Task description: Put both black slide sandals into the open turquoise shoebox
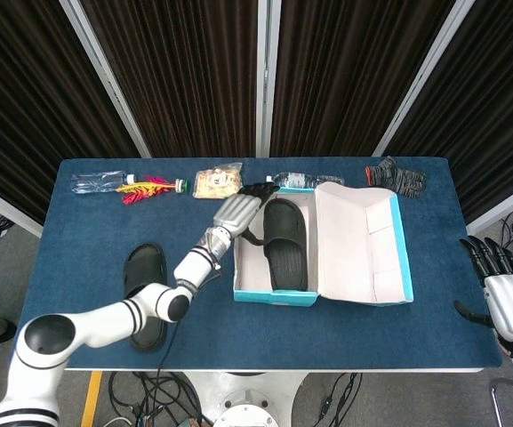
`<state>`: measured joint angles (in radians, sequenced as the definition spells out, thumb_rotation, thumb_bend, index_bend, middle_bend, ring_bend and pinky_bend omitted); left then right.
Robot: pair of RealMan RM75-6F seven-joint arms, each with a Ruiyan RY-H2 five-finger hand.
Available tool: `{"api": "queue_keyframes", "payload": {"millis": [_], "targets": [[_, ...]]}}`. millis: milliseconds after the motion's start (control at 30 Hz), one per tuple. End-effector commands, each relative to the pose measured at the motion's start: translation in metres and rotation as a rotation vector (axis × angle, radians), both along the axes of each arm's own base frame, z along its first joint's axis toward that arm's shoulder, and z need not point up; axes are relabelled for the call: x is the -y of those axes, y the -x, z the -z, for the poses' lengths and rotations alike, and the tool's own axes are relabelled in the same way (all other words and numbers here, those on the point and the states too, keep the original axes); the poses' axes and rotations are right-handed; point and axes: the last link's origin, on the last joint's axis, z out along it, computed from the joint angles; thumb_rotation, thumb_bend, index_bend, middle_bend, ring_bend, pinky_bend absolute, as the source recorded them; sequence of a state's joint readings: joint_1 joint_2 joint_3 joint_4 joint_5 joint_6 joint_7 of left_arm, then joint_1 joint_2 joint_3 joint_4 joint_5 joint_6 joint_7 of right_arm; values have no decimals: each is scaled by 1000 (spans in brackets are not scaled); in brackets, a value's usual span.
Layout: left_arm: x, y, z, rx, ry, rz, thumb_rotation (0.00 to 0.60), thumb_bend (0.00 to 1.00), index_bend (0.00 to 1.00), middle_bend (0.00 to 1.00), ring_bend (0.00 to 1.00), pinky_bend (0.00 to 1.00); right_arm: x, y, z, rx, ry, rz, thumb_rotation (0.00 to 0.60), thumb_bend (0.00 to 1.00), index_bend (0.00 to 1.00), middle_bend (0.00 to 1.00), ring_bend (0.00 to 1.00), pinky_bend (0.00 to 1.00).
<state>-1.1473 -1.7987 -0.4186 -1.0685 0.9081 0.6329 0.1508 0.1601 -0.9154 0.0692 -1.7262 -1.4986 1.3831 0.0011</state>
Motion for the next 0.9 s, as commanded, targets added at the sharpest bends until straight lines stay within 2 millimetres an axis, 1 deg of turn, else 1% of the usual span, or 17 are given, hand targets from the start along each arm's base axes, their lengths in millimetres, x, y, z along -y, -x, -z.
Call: {"api": "queue_keyframes", "payload": {"millis": [33, 100, 167, 200, 267, 300, 367, 400, 467, 533, 600, 700, 800, 900], "targets": [[5, 24, -65, -17, -63, -53, 600, 0, 0, 0, 0, 81, 0, 0, 0, 2, 0, -2, 600, 80, 0, 62, 0, 125], [9, 34, -89, -16, -86, -73, 600, 0, 0, 0, 0, 83, -1, 1, -1, 3, 4, -6, 600, 80, 0, 62, 0, 125], [13, 44, -107, -21, -96, -93, 600, 0, 0, 0, 0, 97, -1, 1, -3, 3, 8, -7, 600, 80, 0, 62, 0, 125], [17, 52, -119, -27, -104, -106, 600, 0, 0, 0, 0, 117, -1, 1, -3, 5, 10, -9, 600, 80, 0, 62, 0, 125], [23, 69, -134, -55, -118, -125, 600, 0, 0, 0, 0, 163, -1, 1, -3, 9, 12, -12, 600, 80, 0, 62, 0, 125], [28, 81, -143, -81, -125, -142, 600, 0, 0, 0, 7, 193, -1, 2, -3, 10, 11, -13, 600, 80, 0, 62, 0, 125], [34, 100, -153, -113, -133, -175, 600, 0, 3, 0, 70, 264, 0, 3, -3, 10, 9, -12, 600, 80, 0, 62, 0, 126], [39, 112, -157, -137, -130, -198, 600, 0, 7, 0, 122, 310, 0, 3, -3, 10, 6, -10, 600, 80, 0, 62, 0, 127], [46, 129, -159, -191, -110, -224, 600, 0, 19, 0, 261, 417, 2, 4, -1, 11, 2, -10, 600, 80, 0, 62, 0, 129], [56, 144, -158, -262, -72, -244, 600, 0, 23, 0, 381, 494, 4, 3, 1, 15, -5, -13, 600, 80, 0, 62, 0, 130], [67, 156, -153, -326, -24, -255, 600, 0, 24, 0, 443, 522, 5, 2, 4, 20, -14, -19, 600, 80, 0, 62, 0, 131], [79, 166, -143, -360, 46, -283, 600, 0, 24, 0, 490, 524, 7, 2, 7, 20, -25, -20, 600, 80, 0, 61, 0, 134], [82, 173, -132, -376, 92, -320, 600, 0, 24, 0, 519, 526, 9, 2, 8, 20, -29, -20, 600, 80, 0, 61, 0, 136], [86, 177, -122, -372, 137, -352, 600, 0, 22, 0, 537, 528, 10, 2, 8, 19, -30, -21, 600, 80, 0, 61, 0, 136]]}}
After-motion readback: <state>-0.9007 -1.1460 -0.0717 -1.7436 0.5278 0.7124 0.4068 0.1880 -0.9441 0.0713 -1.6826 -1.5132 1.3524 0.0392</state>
